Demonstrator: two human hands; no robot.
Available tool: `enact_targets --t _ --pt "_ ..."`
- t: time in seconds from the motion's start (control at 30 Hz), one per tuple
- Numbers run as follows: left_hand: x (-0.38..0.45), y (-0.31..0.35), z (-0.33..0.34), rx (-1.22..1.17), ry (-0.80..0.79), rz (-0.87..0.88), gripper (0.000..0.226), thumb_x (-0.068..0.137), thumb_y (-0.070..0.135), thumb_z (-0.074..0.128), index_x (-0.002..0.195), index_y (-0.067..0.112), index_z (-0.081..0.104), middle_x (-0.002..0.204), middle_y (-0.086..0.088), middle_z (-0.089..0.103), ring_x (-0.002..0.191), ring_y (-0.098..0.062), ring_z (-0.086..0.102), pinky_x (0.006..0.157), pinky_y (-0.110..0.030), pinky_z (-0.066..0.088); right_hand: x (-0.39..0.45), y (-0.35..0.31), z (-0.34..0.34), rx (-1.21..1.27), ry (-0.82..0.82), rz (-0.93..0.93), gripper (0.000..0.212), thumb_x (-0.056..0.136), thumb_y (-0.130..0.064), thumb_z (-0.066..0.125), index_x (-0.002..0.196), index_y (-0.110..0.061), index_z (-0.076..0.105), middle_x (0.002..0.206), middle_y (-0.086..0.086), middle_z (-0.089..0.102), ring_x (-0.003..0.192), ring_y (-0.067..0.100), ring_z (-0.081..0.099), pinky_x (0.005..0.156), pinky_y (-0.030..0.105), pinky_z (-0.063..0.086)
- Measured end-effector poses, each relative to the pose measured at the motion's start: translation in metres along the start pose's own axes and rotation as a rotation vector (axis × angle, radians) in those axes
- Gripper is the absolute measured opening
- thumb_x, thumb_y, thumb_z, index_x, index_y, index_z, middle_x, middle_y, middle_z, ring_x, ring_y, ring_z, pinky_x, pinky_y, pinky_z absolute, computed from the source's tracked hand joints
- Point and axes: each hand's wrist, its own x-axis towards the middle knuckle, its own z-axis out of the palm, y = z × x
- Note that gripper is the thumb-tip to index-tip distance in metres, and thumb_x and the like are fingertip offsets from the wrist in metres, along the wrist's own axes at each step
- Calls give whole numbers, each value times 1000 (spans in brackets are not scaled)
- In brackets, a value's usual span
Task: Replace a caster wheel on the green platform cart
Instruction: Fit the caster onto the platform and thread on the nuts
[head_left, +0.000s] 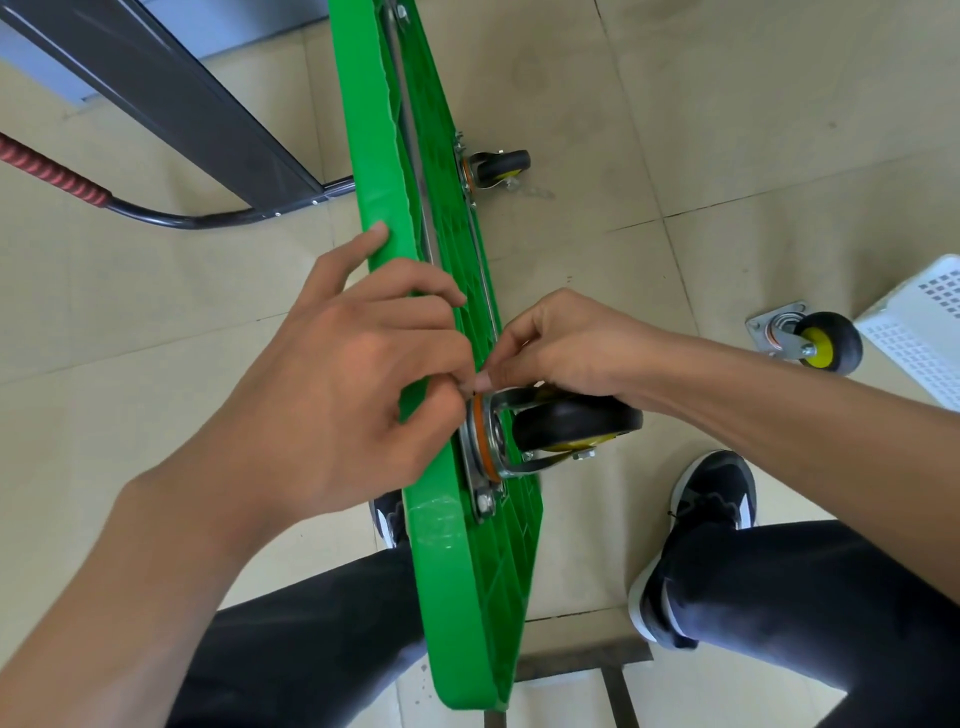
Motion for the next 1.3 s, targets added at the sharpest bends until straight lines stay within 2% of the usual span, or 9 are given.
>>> enact_targets --t 0.13,0.3,0.4,0.6,0.8,1.03,1.2,1.3 --pt "1 1 1 2 4 -3 22 81 20 51 70 27 69 74 15 62 112 -17 62 114 -57 25 1 1 3 -13 31 1 20 70 -30 90 80 -16 80 64 -7 71 58 3 60 50 11 43" --pt "1 1 1 6 9 -8 22 81 20 51 70 27 68 74 14 62 112 -17 62 114 -57 25 1 1 2 -13 31 -14 21 70 -31 89 82 -16 80 70 -5 72 64 6 62 57 16 45" --pt "1 1 1 18 9 -7 22 81 21 50 68 25 68 74 13 63 112 -18 62 115 -57 25 1 1 1 -12 -1 -15 18 74 -27 88 85 -15 80 73 -2 74 64 5 63 58 15 48" --pt "1 1 2 23 15 -2 22 81 21 50 69 25 68 73 12 62 111 -18 63 115 -57 25 1 0 3 -34 19 -12 18 73 -30 88 82 -16 80 63 -7 70 58 4 60 52 14 43" --pt "1 1 3 10 29 -2 22 81 20 50 69 25 68 72 13 61 111 -19 63 114 -57 25 2 0 3 -70 27 -53 20 72 -35 88 80 -20 78 63 -11 65 62 3 57 59 22 40" --pt "0 0 3 21 19 5 22 81 19 51 68 23 68 73 13 61 111 -17 62 116 -55 24 3 1 -4 -54 -57 -30 4 80 -18 82 82 -19 79 63 -9 69 54 1 58 50 13 40" --pt "1 1 3 16 21 1 23 81 20 50 68 24 68 74 14 61 112 -17 62 115 -56 24 6 4 -2 -74 -32 -51 8 81 -25 82 84 -18 80 72 -5 74 63 2 60 62 19 43" --pt "1 1 3 19 27 0 23 81 20 50 68 23 68 73 13 60 112 -17 62 115 -56 24 5 5 -1 -74 -31 -34 8 85 -27 78 82 -20 81 69 -10 72 59 -4 57 56 13 40"
